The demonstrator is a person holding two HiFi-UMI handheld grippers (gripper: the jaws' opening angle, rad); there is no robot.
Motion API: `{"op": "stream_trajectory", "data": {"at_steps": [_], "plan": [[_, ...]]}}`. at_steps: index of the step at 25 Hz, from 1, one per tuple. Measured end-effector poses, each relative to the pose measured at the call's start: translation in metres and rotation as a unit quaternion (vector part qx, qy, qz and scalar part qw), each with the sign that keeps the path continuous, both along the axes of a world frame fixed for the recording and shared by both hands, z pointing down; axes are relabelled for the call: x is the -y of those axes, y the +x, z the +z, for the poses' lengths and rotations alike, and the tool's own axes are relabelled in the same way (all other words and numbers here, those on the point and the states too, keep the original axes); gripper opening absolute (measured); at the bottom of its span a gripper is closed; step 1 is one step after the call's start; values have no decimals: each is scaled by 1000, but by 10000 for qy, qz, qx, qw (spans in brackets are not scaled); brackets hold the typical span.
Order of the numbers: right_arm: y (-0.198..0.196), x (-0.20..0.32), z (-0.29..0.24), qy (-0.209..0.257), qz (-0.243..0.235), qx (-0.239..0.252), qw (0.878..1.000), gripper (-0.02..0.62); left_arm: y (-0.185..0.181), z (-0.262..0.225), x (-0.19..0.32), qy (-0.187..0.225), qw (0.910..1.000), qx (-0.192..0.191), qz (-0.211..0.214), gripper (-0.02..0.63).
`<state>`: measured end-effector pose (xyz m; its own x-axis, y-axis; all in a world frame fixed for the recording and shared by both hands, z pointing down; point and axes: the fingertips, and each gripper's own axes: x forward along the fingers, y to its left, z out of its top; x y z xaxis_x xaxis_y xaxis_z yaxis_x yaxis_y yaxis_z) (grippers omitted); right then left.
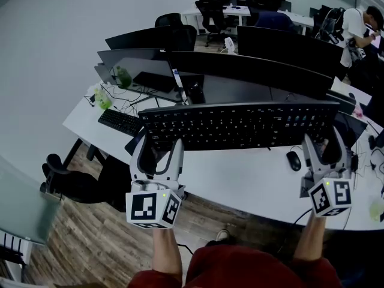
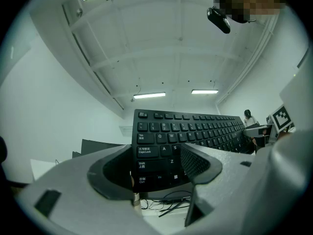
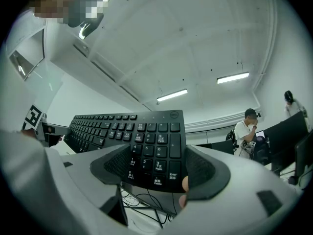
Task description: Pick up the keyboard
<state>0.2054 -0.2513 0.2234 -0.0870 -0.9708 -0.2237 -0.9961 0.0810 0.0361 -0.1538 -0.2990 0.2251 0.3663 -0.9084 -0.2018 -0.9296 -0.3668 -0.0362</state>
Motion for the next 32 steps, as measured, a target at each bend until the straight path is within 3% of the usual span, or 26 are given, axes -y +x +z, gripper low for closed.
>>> {"op": "stream_trajectory", "data": {"at_steps": [32], "plan": [[-4, -3, 1, -125, 111, 4, 9999, 341, -1, 3, 6, -140, 9998, -70, 134, 293]]}}
